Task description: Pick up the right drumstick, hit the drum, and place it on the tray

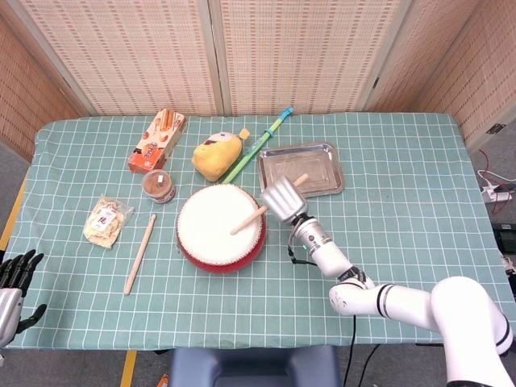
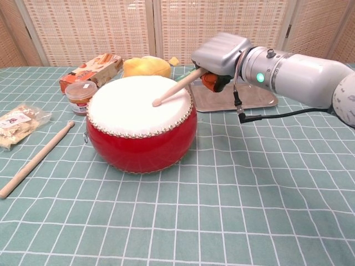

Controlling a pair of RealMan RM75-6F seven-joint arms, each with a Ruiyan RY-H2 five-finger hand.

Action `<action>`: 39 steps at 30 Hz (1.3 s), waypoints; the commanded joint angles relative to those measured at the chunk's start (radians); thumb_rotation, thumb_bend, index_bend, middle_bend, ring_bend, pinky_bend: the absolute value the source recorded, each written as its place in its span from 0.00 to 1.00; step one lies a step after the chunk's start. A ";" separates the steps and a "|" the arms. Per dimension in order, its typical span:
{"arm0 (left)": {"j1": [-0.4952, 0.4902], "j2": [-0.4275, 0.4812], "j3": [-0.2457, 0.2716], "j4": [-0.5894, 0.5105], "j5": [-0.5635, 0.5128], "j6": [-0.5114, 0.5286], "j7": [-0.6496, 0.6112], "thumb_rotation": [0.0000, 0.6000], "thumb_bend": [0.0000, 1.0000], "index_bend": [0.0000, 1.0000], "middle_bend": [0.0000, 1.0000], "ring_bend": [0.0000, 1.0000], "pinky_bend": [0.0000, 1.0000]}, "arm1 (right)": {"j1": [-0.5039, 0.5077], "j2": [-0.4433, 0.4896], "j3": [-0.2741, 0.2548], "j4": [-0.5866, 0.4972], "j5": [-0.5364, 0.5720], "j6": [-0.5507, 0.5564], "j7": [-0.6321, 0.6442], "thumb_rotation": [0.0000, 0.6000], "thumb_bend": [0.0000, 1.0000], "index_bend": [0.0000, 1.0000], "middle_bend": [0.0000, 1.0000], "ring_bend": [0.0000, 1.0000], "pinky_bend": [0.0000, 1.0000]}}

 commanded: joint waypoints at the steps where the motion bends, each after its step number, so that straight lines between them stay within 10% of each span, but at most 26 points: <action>1: 0.002 0.000 -0.001 0.002 0.002 0.006 -0.003 1.00 0.22 0.00 0.00 0.00 0.00 | -0.013 -0.014 0.047 -0.013 -0.020 0.056 0.126 1.00 0.87 1.00 1.00 1.00 1.00; 7: 0.002 0.000 -0.002 0.002 0.015 0.023 -0.004 1.00 0.22 0.00 0.00 0.00 0.00 | -0.027 0.003 0.107 -0.030 -0.051 0.091 0.247 1.00 0.87 1.00 1.00 1.00 1.00; 21: 0.002 0.000 -0.003 -0.003 0.008 0.018 0.005 1.00 0.22 0.00 0.00 0.00 0.00 | 0.008 -0.047 0.011 0.097 0.020 0.018 0.002 1.00 0.87 1.00 1.00 1.00 1.00; 29: 0.007 -0.002 -0.007 0.001 0.017 0.041 0.000 1.00 0.22 0.00 0.00 0.00 0.00 | -0.011 -0.032 0.113 0.037 -0.062 0.125 0.205 1.00 0.87 1.00 1.00 1.00 1.00; 39: 0.006 -0.006 -0.009 0.003 0.014 0.041 0.004 1.00 0.22 0.00 0.00 0.00 0.00 | -0.008 -0.076 0.037 0.126 -0.019 0.037 0.093 1.00 0.87 1.00 1.00 1.00 1.00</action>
